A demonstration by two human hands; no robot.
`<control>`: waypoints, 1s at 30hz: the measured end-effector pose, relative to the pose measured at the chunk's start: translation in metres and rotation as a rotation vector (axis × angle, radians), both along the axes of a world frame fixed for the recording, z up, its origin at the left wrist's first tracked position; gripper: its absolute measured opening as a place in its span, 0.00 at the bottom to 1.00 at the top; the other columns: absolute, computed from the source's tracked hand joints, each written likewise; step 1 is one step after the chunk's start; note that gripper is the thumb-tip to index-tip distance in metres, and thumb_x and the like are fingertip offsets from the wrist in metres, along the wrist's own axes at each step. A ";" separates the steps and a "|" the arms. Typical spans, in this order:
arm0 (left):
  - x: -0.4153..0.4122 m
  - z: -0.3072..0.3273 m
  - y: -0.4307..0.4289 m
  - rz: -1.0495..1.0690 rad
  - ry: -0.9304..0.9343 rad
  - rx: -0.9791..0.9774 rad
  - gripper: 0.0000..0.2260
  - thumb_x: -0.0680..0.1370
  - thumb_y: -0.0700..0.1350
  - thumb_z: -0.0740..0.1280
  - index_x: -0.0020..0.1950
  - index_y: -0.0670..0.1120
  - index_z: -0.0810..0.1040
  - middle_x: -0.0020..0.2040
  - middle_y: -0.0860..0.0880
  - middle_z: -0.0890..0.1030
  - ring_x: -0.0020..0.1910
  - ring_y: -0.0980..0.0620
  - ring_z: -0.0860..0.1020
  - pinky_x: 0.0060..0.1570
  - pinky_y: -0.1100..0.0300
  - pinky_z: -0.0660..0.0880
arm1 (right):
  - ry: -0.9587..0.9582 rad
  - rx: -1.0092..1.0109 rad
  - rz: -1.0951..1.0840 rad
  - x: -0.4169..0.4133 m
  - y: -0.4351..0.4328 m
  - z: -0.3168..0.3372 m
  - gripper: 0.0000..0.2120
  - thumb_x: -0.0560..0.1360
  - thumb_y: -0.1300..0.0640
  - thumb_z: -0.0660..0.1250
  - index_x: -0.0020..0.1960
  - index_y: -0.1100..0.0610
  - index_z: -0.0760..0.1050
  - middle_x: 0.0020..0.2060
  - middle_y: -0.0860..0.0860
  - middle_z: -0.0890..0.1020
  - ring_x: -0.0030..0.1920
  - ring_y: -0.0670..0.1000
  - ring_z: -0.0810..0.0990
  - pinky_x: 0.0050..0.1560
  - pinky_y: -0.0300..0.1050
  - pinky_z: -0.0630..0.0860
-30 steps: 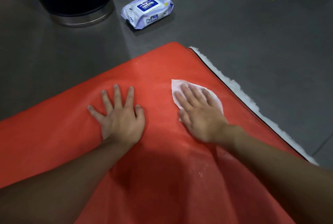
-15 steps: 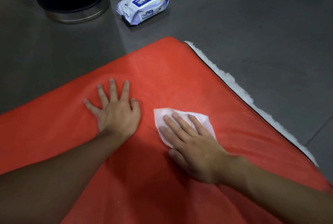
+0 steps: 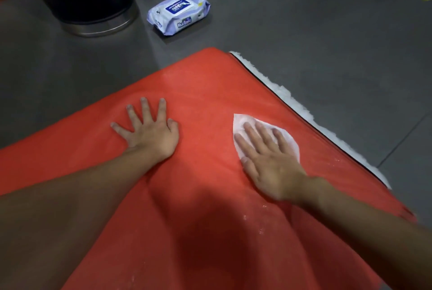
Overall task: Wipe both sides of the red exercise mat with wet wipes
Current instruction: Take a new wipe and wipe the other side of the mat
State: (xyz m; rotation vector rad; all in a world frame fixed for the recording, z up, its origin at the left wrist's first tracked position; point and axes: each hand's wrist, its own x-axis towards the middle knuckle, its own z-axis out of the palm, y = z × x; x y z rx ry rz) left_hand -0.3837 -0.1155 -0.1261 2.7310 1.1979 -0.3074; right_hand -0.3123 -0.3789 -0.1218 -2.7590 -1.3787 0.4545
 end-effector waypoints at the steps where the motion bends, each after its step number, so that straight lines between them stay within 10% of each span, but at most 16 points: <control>1: 0.001 0.007 0.000 0.004 0.039 -0.050 0.28 0.80 0.58 0.45 0.80 0.60 0.41 0.81 0.49 0.38 0.78 0.40 0.36 0.68 0.26 0.39 | 0.026 0.000 0.046 -0.015 -0.001 0.001 0.34 0.73 0.40 0.28 0.79 0.43 0.36 0.78 0.47 0.33 0.76 0.50 0.27 0.75 0.54 0.29; 6: -0.024 0.040 -0.048 -0.235 0.191 -0.296 0.43 0.75 0.69 0.60 0.80 0.57 0.37 0.78 0.49 0.31 0.77 0.42 0.33 0.70 0.28 0.44 | 0.005 0.025 0.190 -0.005 -0.026 0.005 0.31 0.79 0.42 0.36 0.81 0.46 0.47 0.80 0.49 0.46 0.80 0.53 0.43 0.75 0.51 0.36; 10: -0.052 0.041 -0.101 -0.369 0.322 -0.382 0.61 0.63 0.71 0.73 0.76 0.59 0.28 0.74 0.48 0.22 0.73 0.38 0.26 0.65 0.22 0.44 | 0.019 -0.018 -0.050 -0.028 -0.013 0.001 0.35 0.73 0.40 0.29 0.79 0.46 0.35 0.79 0.50 0.34 0.77 0.52 0.29 0.75 0.57 0.30; 14: -0.046 0.042 -0.103 -0.338 0.341 -0.387 0.62 0.64 0.67 0.76 0.76 0.58 0.27 0.73 0.47 0.21 0.73 0.36 0.26 0.63 0.20 0.45 | 0.079 -0.002 0.218 -0.055 -0.050 0.005 0.31 0.79 0.40 0.36 0.81 0.47 0.44 0.80 0.49 0.42 0.79 0.54 0.38 0.76 0.55 0.36; 18: -0.048 0.041 -0.103 -0.343 0.341 -0.370 0.63 0.63 0.67 0.76 0.75 0.60 0.27 0.73 0.48 0.21 0.74 0.37 0.26 0.63 0.20 0.46 | 0.059 -0.059 -0.256 -0.036 -0.042 0.006 0.32 0.76 0.39 0.28 0.79 0.46 0.33 0.78 0.51 0.33 0.77 0.55 0.31 0.75 0.56 0.29; 23: -0.049 0.042 -0.101 -0.352 0.330 -0.372 0.63 0.62 0.68 0.75 0.76 0.59 0.28 0.74 0.48 0.22 0.74 0.37 0.27 0.63 0.20 0.47 | 0.075 -0.023 0.081 -0.101 -0.053 0.006 0.33 0.76 0.40 0.31 0.80 0.47 0.39 0.78 0.47 0.35 0.78 0.53 0.32 0.74 0.54 0.30; 30: -0.047 0.036 -0.104 -0.330 0.334 -0.355 0.62 0.63 0.66 0.76 0.75 0.60 0.28 0.73 0.49 0.21 0.73 0.37 0.26 0.63 0.20 0.45 | 0.030 -0.074 -0.097 -0.087 -0.054 0.004 0.36 0.73 0.39 0.28 0.80 0.48 0.35 0.78 0.52 0.33 0.77 0.56 0.30 0.74 0.58 0.30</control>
